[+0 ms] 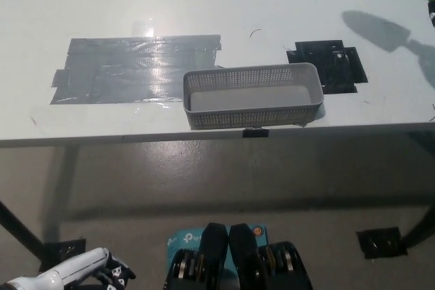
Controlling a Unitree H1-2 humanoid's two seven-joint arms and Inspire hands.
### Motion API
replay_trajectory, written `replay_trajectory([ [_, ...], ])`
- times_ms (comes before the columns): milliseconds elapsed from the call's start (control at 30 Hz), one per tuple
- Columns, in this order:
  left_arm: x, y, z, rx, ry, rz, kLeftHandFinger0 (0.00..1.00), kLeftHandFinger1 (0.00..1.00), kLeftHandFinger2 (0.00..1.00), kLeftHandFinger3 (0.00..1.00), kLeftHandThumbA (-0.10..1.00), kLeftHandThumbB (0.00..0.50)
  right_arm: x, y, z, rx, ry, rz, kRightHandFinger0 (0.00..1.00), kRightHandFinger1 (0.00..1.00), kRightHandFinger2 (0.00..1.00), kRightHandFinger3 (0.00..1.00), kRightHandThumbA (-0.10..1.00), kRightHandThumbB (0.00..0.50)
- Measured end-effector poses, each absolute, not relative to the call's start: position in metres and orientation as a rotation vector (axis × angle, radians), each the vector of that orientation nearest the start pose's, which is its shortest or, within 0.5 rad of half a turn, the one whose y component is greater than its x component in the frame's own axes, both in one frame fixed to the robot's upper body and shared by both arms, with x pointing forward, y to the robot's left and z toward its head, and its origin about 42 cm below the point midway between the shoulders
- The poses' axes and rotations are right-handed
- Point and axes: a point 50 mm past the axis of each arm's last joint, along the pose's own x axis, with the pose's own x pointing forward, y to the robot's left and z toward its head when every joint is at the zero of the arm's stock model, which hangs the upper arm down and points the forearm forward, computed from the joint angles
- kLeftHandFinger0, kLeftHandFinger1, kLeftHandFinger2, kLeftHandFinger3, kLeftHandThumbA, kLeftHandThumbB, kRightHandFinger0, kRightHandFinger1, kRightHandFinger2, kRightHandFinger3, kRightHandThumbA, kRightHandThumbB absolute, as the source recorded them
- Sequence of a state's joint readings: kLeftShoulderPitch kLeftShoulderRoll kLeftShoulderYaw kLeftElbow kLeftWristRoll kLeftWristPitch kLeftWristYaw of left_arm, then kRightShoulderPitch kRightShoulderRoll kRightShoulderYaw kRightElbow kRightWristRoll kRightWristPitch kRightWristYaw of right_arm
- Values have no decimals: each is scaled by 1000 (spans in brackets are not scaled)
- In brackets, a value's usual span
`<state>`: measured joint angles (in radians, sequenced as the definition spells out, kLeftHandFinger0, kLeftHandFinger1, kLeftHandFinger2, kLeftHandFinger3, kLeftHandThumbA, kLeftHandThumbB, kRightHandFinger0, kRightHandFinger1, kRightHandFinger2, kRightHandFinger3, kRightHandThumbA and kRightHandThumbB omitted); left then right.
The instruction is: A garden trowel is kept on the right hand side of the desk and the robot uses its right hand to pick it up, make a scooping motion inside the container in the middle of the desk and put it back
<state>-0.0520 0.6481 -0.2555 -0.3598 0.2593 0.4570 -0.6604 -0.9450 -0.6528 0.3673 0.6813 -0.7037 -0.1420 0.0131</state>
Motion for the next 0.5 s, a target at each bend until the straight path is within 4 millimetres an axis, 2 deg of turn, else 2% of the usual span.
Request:
replay_trajectory([
  [67, 267, 302, 172, 850, 358, -731, 756, 693, 749, 809, 1000, 500, 526, -348, 344, -1498, -317, 54, 0, 216, 512, 190, -100, 2],
  [233, 267, 302, 172, 850, 360, -733, 753, 698, 759, 821, 1000, 500, 510, -327, 343, -1476, -383, 170, 3, 271, 611, 296, -100, 2],
  [367, 267, 303, 172, 851, 363, -737, 758, 701, 758, 816, 1000, 500, 490, -311, 340, -1486, -433, 274, 0, 267, 575, 279, -100, 4],
  [500, 267, 303, 173, 854, 366, -741, 734, 676, 739, 795, 1000, 500, 472, -297, 335, -1489, -475, 381, 0, 245, 613, 362, -100, 11],
])
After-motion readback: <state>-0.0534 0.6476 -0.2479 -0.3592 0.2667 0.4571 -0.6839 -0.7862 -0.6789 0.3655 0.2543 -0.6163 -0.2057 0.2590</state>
